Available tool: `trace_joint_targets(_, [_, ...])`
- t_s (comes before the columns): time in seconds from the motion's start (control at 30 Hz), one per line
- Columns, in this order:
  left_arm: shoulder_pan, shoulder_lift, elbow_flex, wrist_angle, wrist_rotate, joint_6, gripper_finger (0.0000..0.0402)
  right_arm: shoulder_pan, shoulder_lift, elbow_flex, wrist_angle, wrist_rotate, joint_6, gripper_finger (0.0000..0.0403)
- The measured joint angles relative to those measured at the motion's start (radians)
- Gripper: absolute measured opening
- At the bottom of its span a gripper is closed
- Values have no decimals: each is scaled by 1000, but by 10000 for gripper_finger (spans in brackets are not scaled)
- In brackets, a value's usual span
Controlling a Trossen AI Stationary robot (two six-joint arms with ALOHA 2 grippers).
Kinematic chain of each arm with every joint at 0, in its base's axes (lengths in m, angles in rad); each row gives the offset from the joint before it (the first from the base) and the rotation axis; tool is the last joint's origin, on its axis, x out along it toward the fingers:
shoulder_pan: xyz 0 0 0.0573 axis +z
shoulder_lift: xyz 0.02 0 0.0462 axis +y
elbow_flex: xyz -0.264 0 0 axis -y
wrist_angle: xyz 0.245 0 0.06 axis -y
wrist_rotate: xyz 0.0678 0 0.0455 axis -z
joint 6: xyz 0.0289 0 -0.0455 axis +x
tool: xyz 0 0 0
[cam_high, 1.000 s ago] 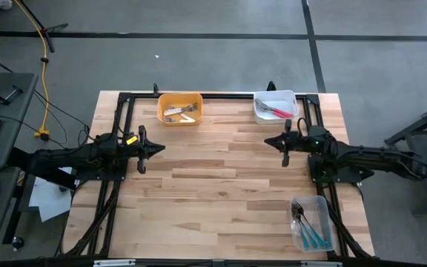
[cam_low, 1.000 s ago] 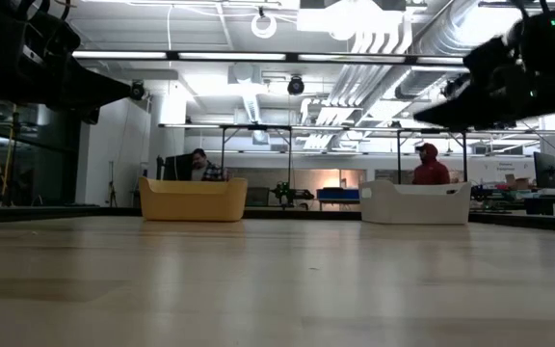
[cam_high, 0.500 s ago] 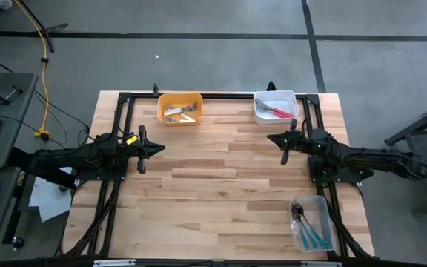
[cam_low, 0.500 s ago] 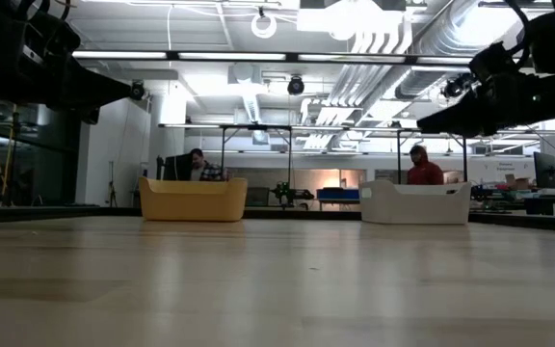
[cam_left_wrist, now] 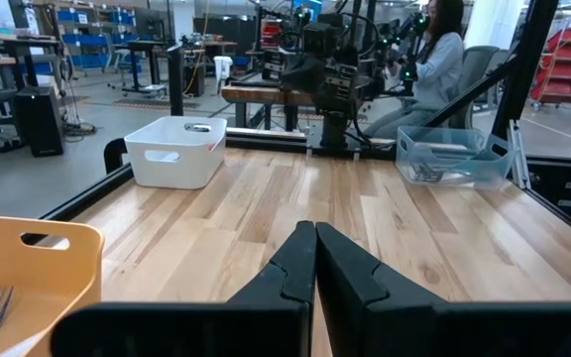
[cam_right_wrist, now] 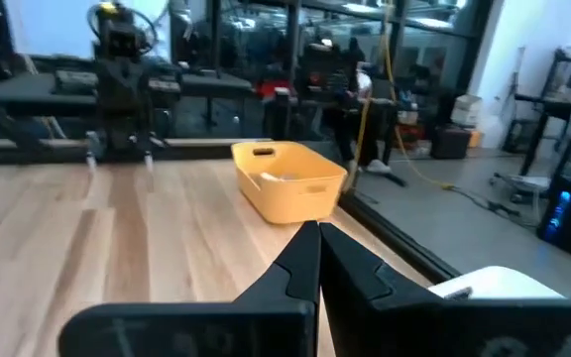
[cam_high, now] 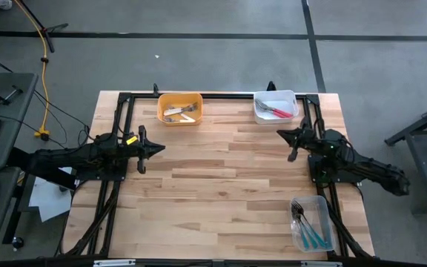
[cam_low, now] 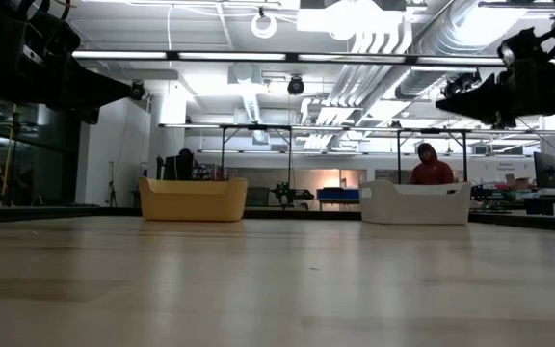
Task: Sort silverware by color (type)
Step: Return to Home Position
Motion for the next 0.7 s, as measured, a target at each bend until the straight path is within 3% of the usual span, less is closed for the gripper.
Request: trace_joint_targets(0.7, [0, 0, 0, 0, -4, 0, 3, -49, 36, 0, -8, 12, 24, 0])
